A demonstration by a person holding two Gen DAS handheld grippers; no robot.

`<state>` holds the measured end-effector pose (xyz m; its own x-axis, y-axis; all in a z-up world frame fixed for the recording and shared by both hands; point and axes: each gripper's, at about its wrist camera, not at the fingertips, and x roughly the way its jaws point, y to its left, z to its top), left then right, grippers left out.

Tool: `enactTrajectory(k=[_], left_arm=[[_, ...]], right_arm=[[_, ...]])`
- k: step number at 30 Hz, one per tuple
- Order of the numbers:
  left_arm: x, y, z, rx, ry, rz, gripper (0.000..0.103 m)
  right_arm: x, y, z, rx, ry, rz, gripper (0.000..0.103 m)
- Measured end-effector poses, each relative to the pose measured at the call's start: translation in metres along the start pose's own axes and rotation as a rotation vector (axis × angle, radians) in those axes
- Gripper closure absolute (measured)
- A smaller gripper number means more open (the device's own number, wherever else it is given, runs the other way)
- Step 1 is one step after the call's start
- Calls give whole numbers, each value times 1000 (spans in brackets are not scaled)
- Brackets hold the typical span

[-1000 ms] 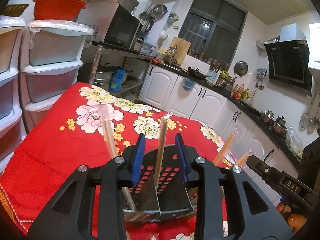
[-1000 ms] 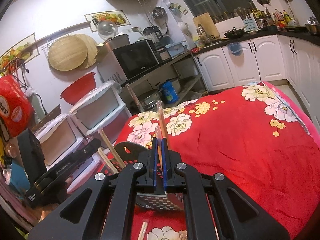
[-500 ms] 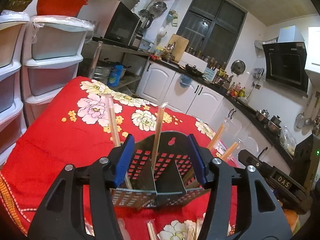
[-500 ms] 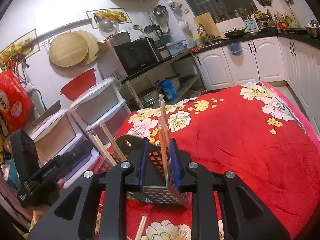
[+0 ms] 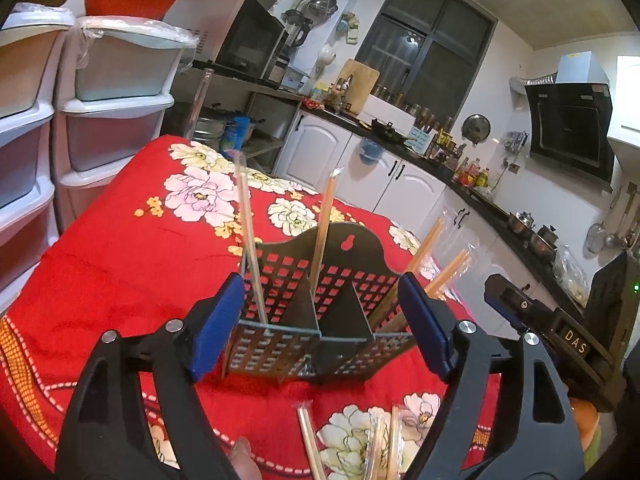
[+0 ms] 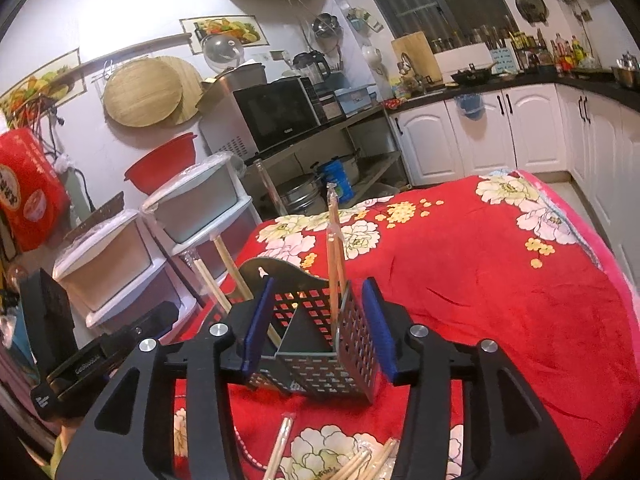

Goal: Organize utensils
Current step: 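Withdraw both open tools from the caddy toward the remaining chopsticks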

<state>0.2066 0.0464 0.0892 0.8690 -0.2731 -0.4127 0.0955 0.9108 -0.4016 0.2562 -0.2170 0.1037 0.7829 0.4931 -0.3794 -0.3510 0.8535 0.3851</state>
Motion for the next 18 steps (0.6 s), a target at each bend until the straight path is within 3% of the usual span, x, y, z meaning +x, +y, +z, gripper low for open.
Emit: enactTrajectory(k=[8,18], left_arm=[[-13,9,-11,-19,6,12,12],[-27,24,-22,-44,14,50,12]], right_arm=[[-8,10,-13,-49,9,-21,53],[-11,13,-29,-66,47,-30,49]])
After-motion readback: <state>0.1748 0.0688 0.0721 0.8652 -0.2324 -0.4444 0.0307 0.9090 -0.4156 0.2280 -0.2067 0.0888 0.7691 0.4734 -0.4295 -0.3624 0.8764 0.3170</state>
